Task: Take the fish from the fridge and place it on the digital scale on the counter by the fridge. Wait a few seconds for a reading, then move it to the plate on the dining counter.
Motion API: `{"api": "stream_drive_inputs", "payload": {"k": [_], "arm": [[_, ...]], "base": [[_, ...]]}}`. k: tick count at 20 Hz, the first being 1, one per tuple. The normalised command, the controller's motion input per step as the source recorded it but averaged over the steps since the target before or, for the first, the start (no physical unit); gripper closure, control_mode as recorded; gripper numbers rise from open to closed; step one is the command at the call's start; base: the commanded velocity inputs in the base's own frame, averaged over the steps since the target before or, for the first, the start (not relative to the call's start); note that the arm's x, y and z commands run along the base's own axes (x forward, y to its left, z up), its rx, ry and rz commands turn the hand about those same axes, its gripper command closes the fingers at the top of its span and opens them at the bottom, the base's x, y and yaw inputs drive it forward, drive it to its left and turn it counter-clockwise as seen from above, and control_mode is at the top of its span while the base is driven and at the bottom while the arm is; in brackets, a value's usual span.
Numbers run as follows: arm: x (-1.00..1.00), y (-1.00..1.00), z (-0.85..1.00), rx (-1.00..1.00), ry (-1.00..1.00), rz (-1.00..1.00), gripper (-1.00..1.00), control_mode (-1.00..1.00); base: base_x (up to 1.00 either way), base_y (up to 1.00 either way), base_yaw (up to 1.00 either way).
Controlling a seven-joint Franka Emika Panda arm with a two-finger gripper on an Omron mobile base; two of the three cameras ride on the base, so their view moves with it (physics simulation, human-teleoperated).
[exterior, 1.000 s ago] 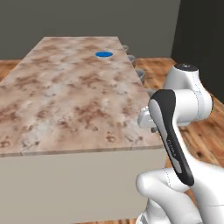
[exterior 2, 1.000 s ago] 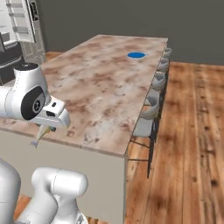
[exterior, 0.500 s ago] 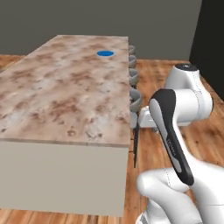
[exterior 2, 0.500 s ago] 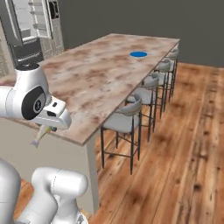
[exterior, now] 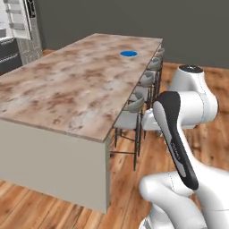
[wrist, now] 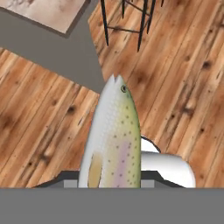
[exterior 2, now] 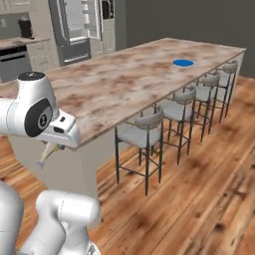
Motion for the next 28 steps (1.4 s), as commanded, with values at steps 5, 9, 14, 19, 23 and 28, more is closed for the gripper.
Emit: {"api": "stream_drive_inputs", "payload": {"k": [5, 9, 14, 19, 23, 28], "arm": [[0.0, 0.0, 0.0, 0.0, 0.0, 0.0, 1.0, 1.0], [0.0, 0.0, 0.0, 0.0, 0.0, 0.0, 1.0, 1.0], [0.0, 0.0, 0.0, 0.0, 0.0, 0.0, 1.0, 1.0], [0.0, 0.0, 0.0, 0.0, 0.0, 0.0, 1.0, 1.0], [0.0, 0.0, 0.0, 0.0, 0.0, 0.0, 1.0, 1.0], [0.0, 0.0, 0.0, 0.0, 0.0, 0.0, 1.0, 1.0]], "base": [[0.14, -1.0, 0.43], [0.3, -1.0, 0.42], [0.57, -0.98, 0.41], [0.7, -0.98, 0.39], [0.51, -1.0, 0.37], [0.22, -1.0, 0.34]]}}
